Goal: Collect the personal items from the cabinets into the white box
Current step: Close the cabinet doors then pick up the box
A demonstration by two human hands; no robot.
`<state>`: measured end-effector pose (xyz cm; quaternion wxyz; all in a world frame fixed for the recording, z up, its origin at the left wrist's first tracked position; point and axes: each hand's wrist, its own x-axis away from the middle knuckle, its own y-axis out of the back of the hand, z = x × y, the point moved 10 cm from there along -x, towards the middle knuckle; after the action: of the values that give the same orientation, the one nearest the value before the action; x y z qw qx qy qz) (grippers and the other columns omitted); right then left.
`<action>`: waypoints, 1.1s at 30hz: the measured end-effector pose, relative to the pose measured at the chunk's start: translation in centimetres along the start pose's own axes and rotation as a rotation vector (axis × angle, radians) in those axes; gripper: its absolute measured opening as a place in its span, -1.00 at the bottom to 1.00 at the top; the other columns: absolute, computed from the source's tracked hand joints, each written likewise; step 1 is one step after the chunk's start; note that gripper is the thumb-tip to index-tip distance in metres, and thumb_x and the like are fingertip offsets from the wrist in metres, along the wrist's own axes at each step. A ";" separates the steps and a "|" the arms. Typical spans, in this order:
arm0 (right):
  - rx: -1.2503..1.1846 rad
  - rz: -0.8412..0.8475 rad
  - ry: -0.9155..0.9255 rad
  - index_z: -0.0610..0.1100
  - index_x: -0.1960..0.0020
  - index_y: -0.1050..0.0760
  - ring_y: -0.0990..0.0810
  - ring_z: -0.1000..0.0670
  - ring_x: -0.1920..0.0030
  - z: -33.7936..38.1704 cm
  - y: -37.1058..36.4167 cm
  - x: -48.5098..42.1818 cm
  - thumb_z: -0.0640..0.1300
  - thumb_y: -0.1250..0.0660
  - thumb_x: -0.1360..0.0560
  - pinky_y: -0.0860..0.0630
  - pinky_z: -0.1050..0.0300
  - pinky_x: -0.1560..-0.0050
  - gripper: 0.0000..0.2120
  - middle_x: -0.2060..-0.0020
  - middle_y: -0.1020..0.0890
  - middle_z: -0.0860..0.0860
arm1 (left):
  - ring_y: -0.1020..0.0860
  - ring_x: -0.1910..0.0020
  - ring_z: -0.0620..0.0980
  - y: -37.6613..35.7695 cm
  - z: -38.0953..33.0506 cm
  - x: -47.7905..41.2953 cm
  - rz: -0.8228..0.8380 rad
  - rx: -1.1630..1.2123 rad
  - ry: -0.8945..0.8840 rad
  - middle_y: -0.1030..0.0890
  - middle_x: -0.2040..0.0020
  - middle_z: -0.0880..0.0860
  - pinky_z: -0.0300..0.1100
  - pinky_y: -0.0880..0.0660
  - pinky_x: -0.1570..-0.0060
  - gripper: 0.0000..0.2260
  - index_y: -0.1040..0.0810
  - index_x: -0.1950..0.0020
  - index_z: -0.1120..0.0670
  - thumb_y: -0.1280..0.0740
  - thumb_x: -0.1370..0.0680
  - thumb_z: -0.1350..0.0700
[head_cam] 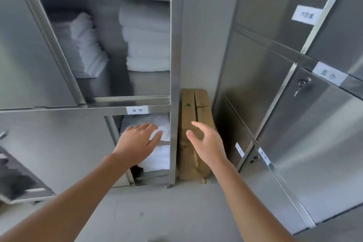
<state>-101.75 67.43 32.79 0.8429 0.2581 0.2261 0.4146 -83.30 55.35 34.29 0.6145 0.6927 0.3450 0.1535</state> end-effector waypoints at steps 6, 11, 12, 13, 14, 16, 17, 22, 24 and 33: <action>-0.034 0.088 0.121 0.08 -0.48 -0.44 -0.42 0.14 -0.43 8.0 -4.4 -0.5 0.18 -0.28 -0.59 -0.29 0.24 -0.31 -0.52 -0.40 -0.52 0.19 | -0.57 -0.02 0.02 6.6 7.3 4.1 -0.129 0.001 0.146 -0.62 -0.08 -0.07 -0.10 -0.40 -0.06 -0.65 -0.52 -0.19 -0.06 -0.03 -0.64 -0.16; -0.085 0.173 0.163 0.09 -0.45 -0.46 -0.43 0.17 -0.41 13.3 -10.7 -0.2 0.20 -0.30 -0.57 -0.31 0.24 -0.31 -0.52 -0.38 -0.53 0.22 | -0.60 -0.03 0.05 9.0 14.1 8.6 -0.173 -0.036 0.243 -0.63 -0.10 -0.07 -0.07 -0.43 -0.04 -0.55 -0.53 -0.20 -0.06 0.05 -0.63 -0.22; -0.100 0.199 0.172 0.09 -0.45 -0.47 -0.43 0.17 -0.42 14.5 -12.8 0.2 0.19 -0.31 -0.57 -0.30 0.25 -0.32 -0.52 -0.38 -0.53 0.21 | -0.61 -0.03 0.05 9.2 15.8 10.0 -0.172 -0.048 0.272 -0.63 -0.11 -0.07 -0.07 -0.44 -0.04 -0.56 -0.53 -0.21 -0.06 0.04 -0.63 -0.22; -0.116 0.230 0.187 0.07 -0.44 -0.48 -0.43 0.16 -0.42 15.9 -15.1 0.7 0.17 -0.32 -0.57 -0.29 0.26 -0.32 -0.53 -0.38 -0.54 0.20 | -0.61 -0.04 0.05 9.5 17.6 11.8 -0.171 -0.059 0.309 -0.63 -0.12 -0.07 -0.07 -0.44 -0.05 -0.57 -0.53 -0.22 -0.06 0.02 -0.63 -0.22; -0.127 0.267 0.208 0.06 -0.43 -0.49 -0.44 0.15 -0.42 17.4 -17.5 1.3 0.15 -0.34 -0.57 -0.30 0.27 -0.32 -0.53 -0.38 -0.55 0.19 | -0.61 -0.05 0.05 9.9 19.6 13.8 -0.174 -0.071 0.354 -0.63 -0.14 -0.07 -0.07 -0.45 -0.06 -0.58 -0.53 -0.22 -0.06 0.00 -0.63 -0.21; -0.135 0.364 0.266 0.03 -0.42 -0.51 -0.46 0.12 -0.41 21.1 -22.8 3.1 0.13 -0.36 -0.56 -0.34 0.24 -0.33 -0.54 -0.37 -0.57 0.15 | -0.61 -0.06 0.04 11.4 23.8 18.6 -0.203 -0.096 0.466 -0.64 -0.15 -0.07 -0.06 -0.47 -0.06 -0.60 -0.54 -0.22 -0.05 -0.02 -0.64 -0.20; -0.134 0.422 0.293 0.03 -0.41 -0.52 -0.47 0.10 -0.41 23.0 -25.6 4.1 0.13 -0.37 -0.56 -0.36 0.23 -0.33 -0.55 -0.37 -0.58 0.13 | -0.61 -0.07 0.03 12.2 25.8 21.4 -0.217 -0.102 0.531 -0.64 -0.15 -0.07 -0.06 -0.47 -0.06 -0.61 -0.55 -0.22 -0.05 -0.03 -0.64 -0.19; -0.127 0.754 0.504 0.04 -0.34 -0.58 -0.56 -0.02 -0.32 33.4 -38.4 12.1 0.10 -0.41 -0.54 -0.41 0.19 -0.25 -0.62 -0.28 -0.65 0.02 | -0.60 -0.08 0.04 15.8 32.0 37.6 -0.294 -0.169 0.942 -0.64 -0.13 -0.09 -0.08 -0.44 -0.01 -0.62 -0.54 -0.20 -0.10 -0.01 -0.63 -0.21; -0.155 0.909 0.617 0.06 -0.34 -0.57 -0.54 0.01 -0.32 37.1 -42.2 17.1 0.10 -0.40 -0.54 -0.42 0.18 -0.28 -0.62 -0.28 -0.63 0.05 | -0.60 -0.09 0.05 16.5 32.1 45.2 -0.330 -0.180 1.138 -0.63 -0.16 -0.08 -0.06 -0.43 -0.06 -0.60 -0.54 -0.21 -0.09 0.00 -0.63 -0.21; -0.215 1.509 1.125 0.04 -0.42 -0.50 -0.50 0.07 -0.37 43.0 -45.5 45.6 0.13 -0.38 -0.55 -0.38 0.18 -0.31 -0.54 -0.31 -0.60 0.11 | -0.57 -0.12 0.09 17.7 14.8 72.3 -0.516 -0.289 1.893 -0.63 -0.11 0.00 -0.02 -0.40 -0.10 -0.46 -0.55 -0.17 0.00 0.09 -0.55 -0.25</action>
<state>-24.42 70.17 29.78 0.1389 0.0193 0.3331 0.9324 -17.13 92.37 32.98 0.1786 0.1065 0.8119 0.5455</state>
